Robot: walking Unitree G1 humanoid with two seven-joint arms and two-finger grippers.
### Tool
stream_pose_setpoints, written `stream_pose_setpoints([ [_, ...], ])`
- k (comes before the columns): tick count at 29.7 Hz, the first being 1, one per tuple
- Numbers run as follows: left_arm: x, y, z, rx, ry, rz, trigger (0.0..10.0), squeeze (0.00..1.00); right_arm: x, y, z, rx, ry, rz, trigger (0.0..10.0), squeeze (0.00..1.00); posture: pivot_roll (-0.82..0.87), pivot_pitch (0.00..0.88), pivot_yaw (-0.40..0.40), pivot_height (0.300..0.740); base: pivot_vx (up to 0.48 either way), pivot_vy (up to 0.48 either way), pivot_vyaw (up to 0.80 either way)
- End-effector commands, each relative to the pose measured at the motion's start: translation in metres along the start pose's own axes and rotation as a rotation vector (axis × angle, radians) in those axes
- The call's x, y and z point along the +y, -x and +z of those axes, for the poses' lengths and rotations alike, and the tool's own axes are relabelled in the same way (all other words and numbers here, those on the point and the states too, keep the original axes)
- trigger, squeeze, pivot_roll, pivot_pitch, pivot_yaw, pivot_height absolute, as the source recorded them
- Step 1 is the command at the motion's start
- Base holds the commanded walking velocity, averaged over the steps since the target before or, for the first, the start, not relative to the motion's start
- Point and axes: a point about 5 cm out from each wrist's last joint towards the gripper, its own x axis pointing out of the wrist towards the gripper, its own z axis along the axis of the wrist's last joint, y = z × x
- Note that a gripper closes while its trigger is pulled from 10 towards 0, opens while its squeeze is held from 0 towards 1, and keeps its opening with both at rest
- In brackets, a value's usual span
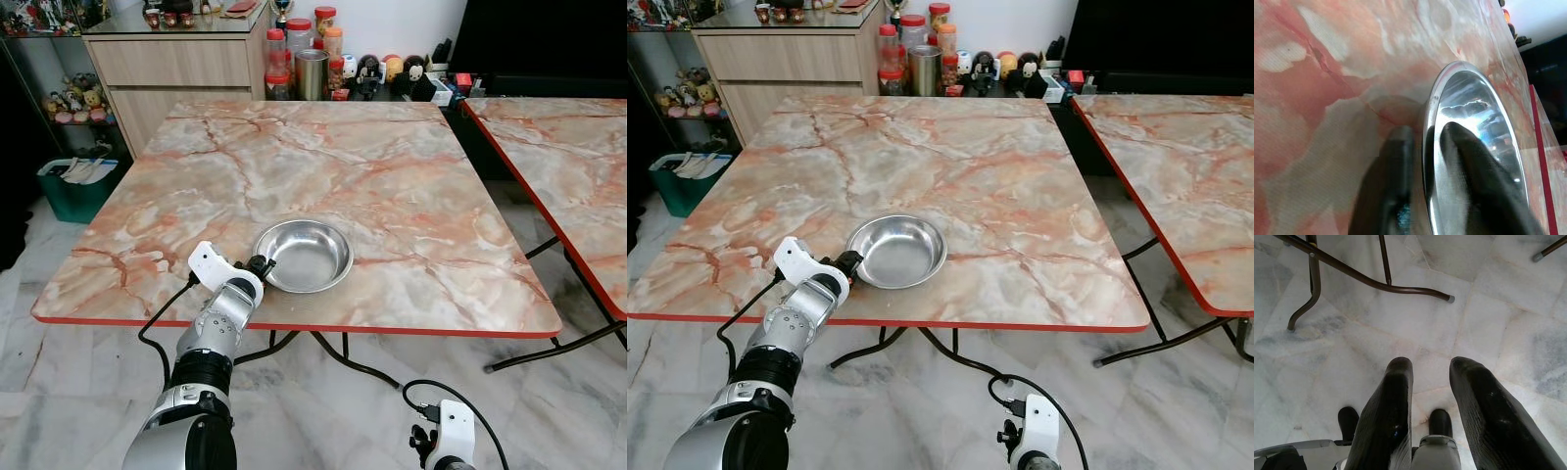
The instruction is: Setting the table
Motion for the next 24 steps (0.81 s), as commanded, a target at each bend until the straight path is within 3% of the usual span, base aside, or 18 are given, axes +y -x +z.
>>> stream_pose_setpoints([
  [1, -0.001, 0.001, 0.003, -0.007, -0.030, 0.006, 10.0, 1.00, 0.000, -0.001, 0.002, 0.002, 0.003, 0.001, 10.0, 0.00, -0.02, 0.000, -0.010, 0.736, 0.000, 0.000, 0.00],
  [10, -0.004, 0.004, 0.022, -0.084, -0.008, -0.013, 10.0, 1.00, 0.001, -0.001, 0.002, 0.001, 0.006, 0.002, 10.0, 0.00, -0.02, 0.000, -0.011, 0.736, 0.000, 0.000, 0.00],
  [12, -0.002, 0.005, 0.030, -0.126, -0.044, 0.000, 10.0, 1.00, 0.001, -0.001, 0.003, 0.000, 0.009, 0.005, 10.0, 0.00, -0.01, 0.000, -0.009, 0.736, 0.000, 0.000, 0.00],
  [13, 0.000, 0.006, 0.039, -0.177, -0.096, 0.010, 10.0, 0.00, 0.002, -0.001, 0.003, -0.001, 0.010, 0.007, 10.0, 0.00, -0.01, 0.000, -0.011, 0.736, 0.000, 0.000, 0.00],
  [17, 0.003, 0.008, 0.045, -0.213, -0.134, 0.022, 10.0, 0.00, 0.002, -0.001, 0.003, 0.000, 0.013, 0.009, 10.0, 0.00, -0.01, 0.000, -0.011, 0.736, 0.000, 0.000, 0.00],
  [20, 0.021, 0.019, 0.089, -0.425, -0.276, 0.103, 10.0, 0.00, 0.003, -0.001, 0.003, 0.000, 0.020, 0.015, 10.0, 0.00, -0.01, 0.000, -0.009, 0.736, 0.000, 0.000, 0.00],
  [22, 0.033, 0.028, 0.111, -0.517, -0.330, 0.159, 10.0, 0.00, 0.003, -0.001, 0.002, 0.002, 0.023, 0.018, 10.0, 0.00, -0.01, 0.000, -0.009, 0.736, 0.000, 0.000, 0.00],
  [24, 0.052, 0.039, 0.136, -0.598, -0.453, 0.263, 10.0, 0.00, 0.004, -0.001, 0.001, 0.006, 0.027, 0.020, 10.0, 0.00, 0.00, 0.000, -0.008, 0.736, 0.000, 0.000, 0.00],
])
